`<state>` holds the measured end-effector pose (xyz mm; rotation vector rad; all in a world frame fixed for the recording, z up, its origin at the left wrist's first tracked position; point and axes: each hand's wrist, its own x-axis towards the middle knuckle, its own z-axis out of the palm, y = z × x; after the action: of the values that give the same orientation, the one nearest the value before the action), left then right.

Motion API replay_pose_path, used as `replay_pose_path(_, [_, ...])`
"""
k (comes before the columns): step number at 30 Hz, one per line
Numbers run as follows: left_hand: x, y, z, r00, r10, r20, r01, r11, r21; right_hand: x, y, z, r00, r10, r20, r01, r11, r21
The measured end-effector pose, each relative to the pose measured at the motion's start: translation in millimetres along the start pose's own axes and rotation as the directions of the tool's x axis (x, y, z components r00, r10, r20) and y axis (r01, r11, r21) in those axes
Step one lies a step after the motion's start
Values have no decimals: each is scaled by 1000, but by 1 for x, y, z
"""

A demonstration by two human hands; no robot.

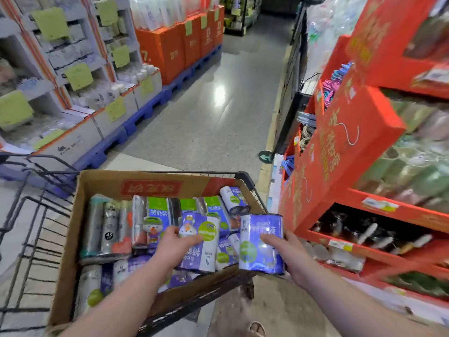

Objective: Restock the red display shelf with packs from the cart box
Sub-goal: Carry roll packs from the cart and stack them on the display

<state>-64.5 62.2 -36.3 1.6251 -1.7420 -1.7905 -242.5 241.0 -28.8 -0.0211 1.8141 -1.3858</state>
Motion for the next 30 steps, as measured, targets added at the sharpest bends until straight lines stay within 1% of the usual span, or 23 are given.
replay_pose_path(4, [-14, 21, 54, 988, 75, 134, -66, 995, -73, -25, 7, -60, 995, -37, -97, 42, 998, 47])
replay_pose_path(6, [-22, 29, 85, 973, 71, 219, -49, 993, -106, -37, 14, -94, 989, -34, -147, 48, 995, 91])
replay_pose_path(7, [-29, 34, 101, 965, 74, 253, -51, 994, -100, -44, 18, -110, 984, -33, -178, 54, 992, 111])
replay_pose_path(10, [-56, 50, 155, 934, 132, 331, -115, 991, -73, -68, 29, -164, 959, -48, -279, 101, 979, 179])
replay_pose_path(12, [-82, 63, 196, 901, 166, 401, -154, 986, -61, -86, 37, -205, 936, -50, -347, 134, 966, 222])
replay_pose_path(15, [-119, 74, 266, 850, 167, 499, -177, 984, -27, -114, 53, -274, 900, -37, -435, 171, 947, 273])
replay_pose_path(22, [-212, 84, 435, 721, 212, 660, -311, 950, 35, -183, 90, -432, 831, -22, -555, 248, 909, 334])
replay_pose_path(23, [-223, 85, 454, 702, 209, 680, -329, 943, 50, -193, 94, -451, 818, -21, -574, 259, 905, 337])
replay_pose_path(26, [-255, 82, 504, 664, 182, 725, -320, 946, 55, -220, 101, -498, 782, -19, -623, 292, 894, 339])
replay_pose_path(30, [-282, 79, 557, 604, 141, 784, -331, 940, 86, -242, 103, -546, 734, -24, -678, 334, 883, 330])
